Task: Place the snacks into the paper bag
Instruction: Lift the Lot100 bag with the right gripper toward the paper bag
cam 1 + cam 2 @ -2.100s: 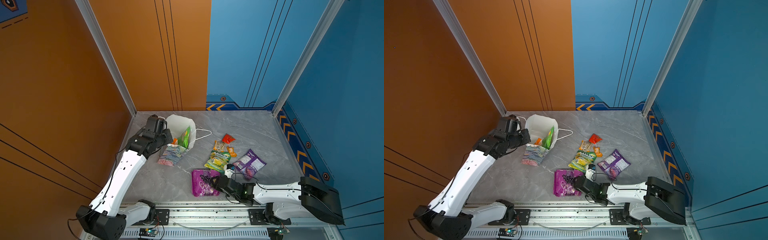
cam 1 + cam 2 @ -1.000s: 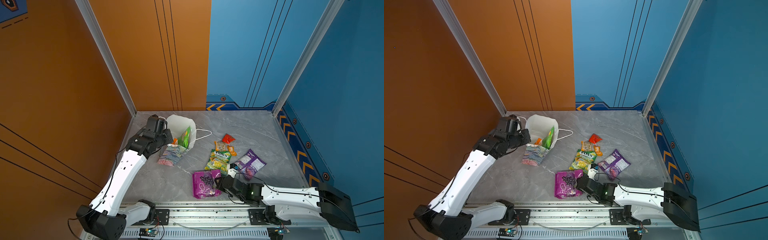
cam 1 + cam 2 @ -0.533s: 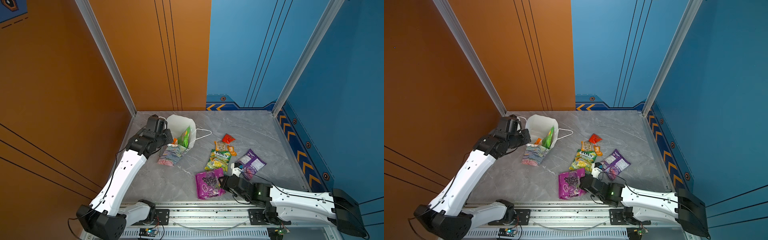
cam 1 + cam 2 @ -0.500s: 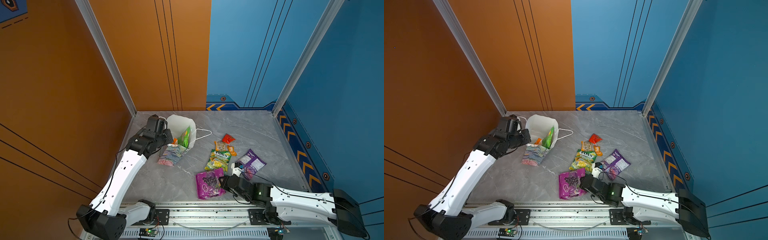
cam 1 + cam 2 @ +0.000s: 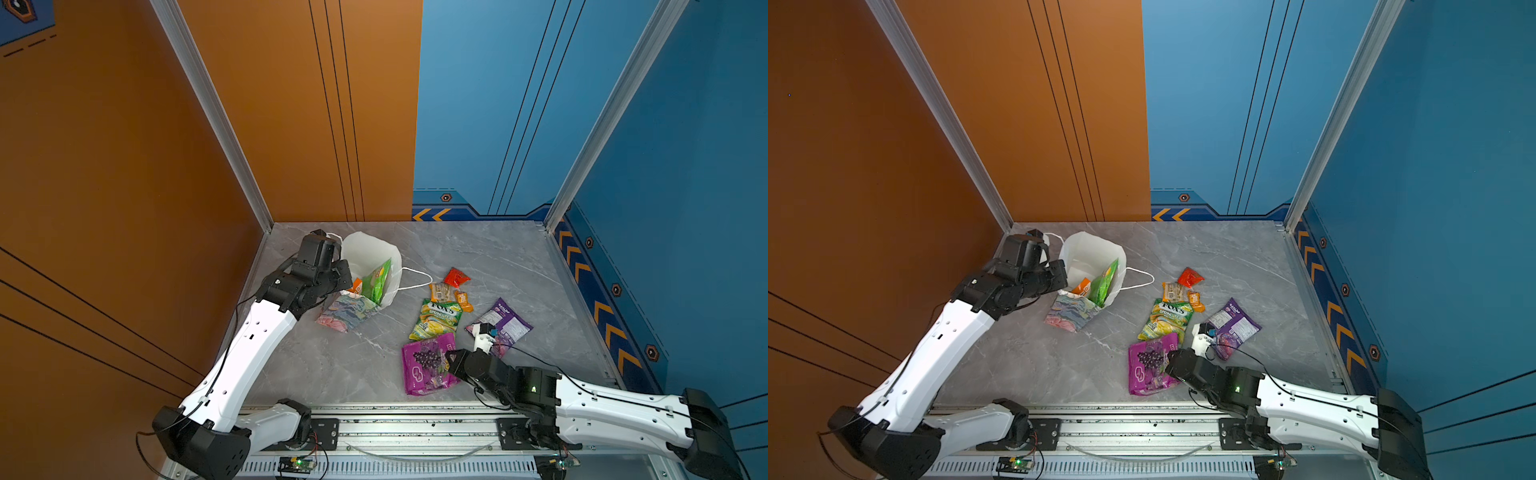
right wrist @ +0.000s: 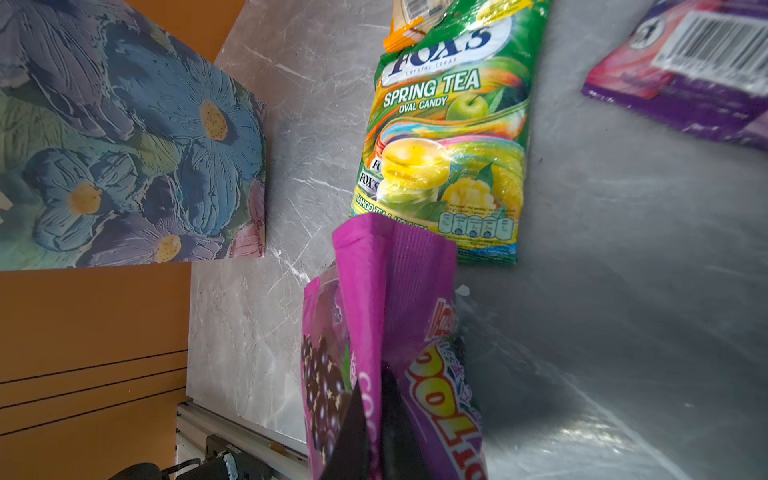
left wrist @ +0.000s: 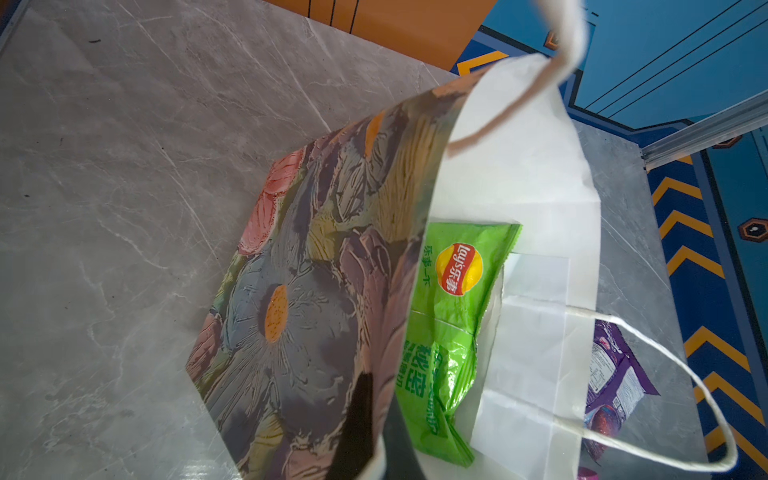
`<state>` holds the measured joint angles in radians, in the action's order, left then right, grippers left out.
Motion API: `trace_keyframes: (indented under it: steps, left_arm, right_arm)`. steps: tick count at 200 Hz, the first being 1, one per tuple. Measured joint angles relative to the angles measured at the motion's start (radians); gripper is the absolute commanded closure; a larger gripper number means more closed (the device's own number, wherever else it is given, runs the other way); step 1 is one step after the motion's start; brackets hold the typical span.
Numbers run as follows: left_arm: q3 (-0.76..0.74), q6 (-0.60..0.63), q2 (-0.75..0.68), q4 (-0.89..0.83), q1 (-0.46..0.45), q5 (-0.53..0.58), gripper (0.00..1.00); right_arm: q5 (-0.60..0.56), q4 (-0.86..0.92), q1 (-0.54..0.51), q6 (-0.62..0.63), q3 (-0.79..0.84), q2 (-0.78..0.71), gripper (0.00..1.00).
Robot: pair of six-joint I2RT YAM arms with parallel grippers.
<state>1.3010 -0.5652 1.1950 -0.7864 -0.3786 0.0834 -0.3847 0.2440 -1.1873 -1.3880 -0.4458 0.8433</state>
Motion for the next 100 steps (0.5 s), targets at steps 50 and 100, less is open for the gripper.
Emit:
trace_keyframes:
  steps: [50, 100]
  left_arm:
    - [0.0, 0.0, 0.0, 0.011, -0.008, -0.021, 1.0]
    - [0.027, -0.021, 0.036, 0.01, -0.035, -0.06, 1.0]
  right_arm:
    - [-0.04, 0.079, 0.014, 0.012, -0.045, -0.055, 0.96]
    - [-0.043, 0.165, 0.069, 0.053, -0.119, -0.099, 0.98]
